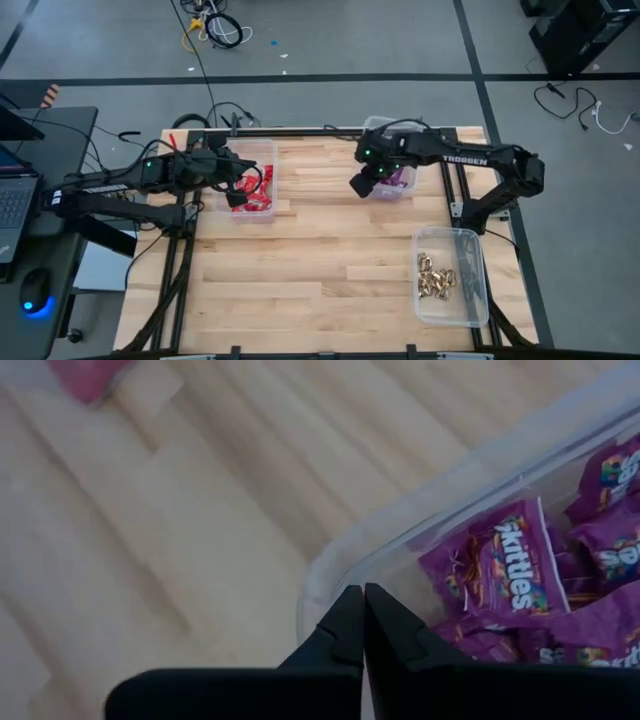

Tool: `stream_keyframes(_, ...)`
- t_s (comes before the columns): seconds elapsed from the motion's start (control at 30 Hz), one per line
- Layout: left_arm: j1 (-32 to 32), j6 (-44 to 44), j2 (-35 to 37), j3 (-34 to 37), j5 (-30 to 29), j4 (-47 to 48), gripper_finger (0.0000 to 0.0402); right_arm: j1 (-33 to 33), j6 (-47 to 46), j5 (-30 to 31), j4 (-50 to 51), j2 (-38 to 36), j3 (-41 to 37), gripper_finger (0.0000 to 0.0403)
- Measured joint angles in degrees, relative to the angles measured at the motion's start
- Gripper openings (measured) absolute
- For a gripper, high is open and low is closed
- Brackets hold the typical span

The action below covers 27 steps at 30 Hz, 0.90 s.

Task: Sort candy
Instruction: Move the transparent bin into the top center

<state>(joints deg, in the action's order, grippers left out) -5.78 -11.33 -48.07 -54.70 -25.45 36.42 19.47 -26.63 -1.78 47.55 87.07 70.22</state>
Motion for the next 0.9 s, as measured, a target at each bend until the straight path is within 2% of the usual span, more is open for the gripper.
stream_keyframes(0.3, 0.01, 0.0, 0.0, 0.0, 0.0, -0.02, 0.0, -6.54, -3.99, -1.6, -1.31, 0.0, 0.0, 0.0)
stream_keyframes(0.6, 0.01, 0.0, 0.0, 0.0, -0.02, -0.04, 0.0, -14.05, -8.42, -5.91, -6.04, 0.02, 0.0, 0.0)
stream_keyframes(0.77, 0.0, -0.2, 0.0, 0.0, -0.03, -0.14, 0.0, -16.47, -10.78, -5.55, -6.3, -0.07, 0.79, 0.0)
stream_keyframes(0.9, 0.0, -0.24, 0.0, 0.0, -0.04, -0.2, 0.0, -16.77, -10.58, -2.68, -3.13, -0.12, 4.09, 0.0)
